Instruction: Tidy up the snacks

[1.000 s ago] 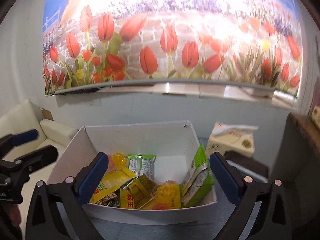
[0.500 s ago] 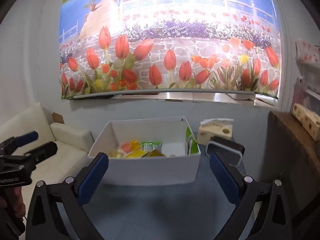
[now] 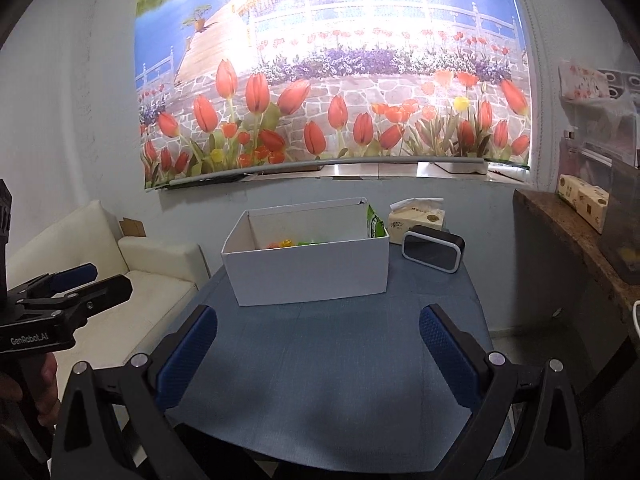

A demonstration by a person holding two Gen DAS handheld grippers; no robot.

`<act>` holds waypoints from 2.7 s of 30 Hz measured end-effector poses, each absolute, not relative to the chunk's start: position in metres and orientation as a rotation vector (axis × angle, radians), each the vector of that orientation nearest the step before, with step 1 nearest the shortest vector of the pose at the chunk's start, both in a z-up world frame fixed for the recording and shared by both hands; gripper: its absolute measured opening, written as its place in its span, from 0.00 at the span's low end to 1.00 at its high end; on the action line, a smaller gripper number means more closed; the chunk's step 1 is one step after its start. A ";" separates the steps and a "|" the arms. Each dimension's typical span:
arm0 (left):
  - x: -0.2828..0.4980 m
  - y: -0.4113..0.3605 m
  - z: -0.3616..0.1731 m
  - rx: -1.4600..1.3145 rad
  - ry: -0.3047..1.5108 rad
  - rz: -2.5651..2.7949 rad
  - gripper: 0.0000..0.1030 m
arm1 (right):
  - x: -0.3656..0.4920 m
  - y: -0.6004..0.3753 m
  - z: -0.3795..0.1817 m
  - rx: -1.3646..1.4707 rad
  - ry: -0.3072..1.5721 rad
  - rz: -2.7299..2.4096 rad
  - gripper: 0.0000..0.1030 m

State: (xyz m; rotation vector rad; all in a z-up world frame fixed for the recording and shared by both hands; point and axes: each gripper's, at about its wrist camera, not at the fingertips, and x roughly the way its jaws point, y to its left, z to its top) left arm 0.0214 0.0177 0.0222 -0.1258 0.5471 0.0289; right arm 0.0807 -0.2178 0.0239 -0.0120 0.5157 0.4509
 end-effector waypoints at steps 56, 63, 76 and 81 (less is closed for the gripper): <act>0.006 0.007 0.028 -0.101 0.553 0.050 1.00 | 0.064 -0.219 0.033 -0.017 0.502 0.483 1.00; 0.006 0.006 0.028 -0.102 0.554 0.048 1.00 | 0.063 -0.217 0.034 -0.020 0.496 0.492 1.00; 0.006 0.005 0.028 -0.103 0.556 0.048 1.00 | 0.060 -0.213 0.035 -0.031 0.491 0.497 1.00; 0.006 0.004 0.028 -0.103 0.558 0.045 1.00 | 0.059 -0.213 0.036 -0.031 0.491 0.499 1.00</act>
